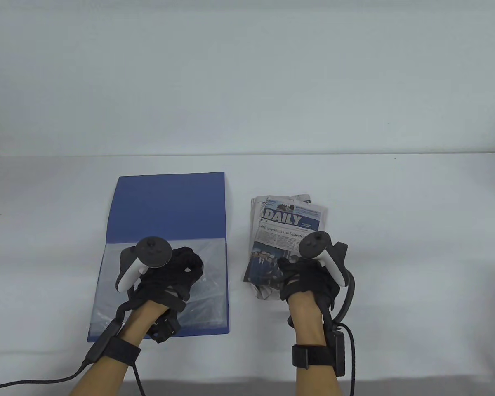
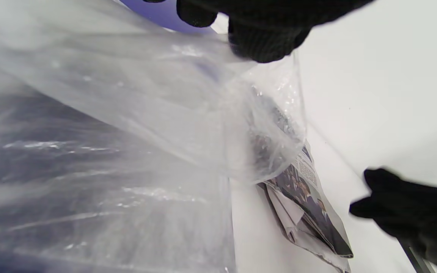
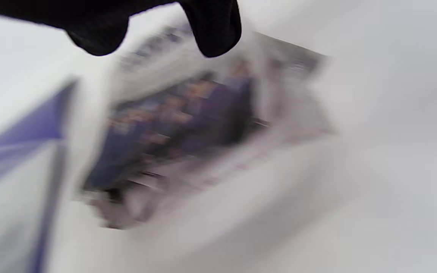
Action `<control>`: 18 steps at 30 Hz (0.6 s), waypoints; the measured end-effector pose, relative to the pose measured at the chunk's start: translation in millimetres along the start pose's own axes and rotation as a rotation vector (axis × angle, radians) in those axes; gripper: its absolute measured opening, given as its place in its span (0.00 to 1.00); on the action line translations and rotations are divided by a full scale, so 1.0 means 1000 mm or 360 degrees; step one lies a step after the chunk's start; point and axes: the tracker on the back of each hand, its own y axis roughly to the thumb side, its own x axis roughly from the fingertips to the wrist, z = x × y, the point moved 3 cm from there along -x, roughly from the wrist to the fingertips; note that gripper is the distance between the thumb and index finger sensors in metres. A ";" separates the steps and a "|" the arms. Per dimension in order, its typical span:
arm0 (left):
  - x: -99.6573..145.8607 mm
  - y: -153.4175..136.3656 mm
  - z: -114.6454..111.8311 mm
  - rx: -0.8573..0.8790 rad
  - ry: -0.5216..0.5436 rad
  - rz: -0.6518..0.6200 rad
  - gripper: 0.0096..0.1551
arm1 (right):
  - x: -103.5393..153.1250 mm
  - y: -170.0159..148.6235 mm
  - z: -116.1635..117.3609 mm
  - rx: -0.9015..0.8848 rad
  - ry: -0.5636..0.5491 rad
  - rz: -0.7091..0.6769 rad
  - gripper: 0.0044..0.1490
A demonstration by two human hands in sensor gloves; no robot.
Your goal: Insert newspapers into folder
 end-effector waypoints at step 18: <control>-0.002 -0.001 -0.005 -0.0017 -0.0054 -0.0018 0.22 | 0.008 -0.032 -0.031 -0.0372 -0.0678 -0.0001 0.27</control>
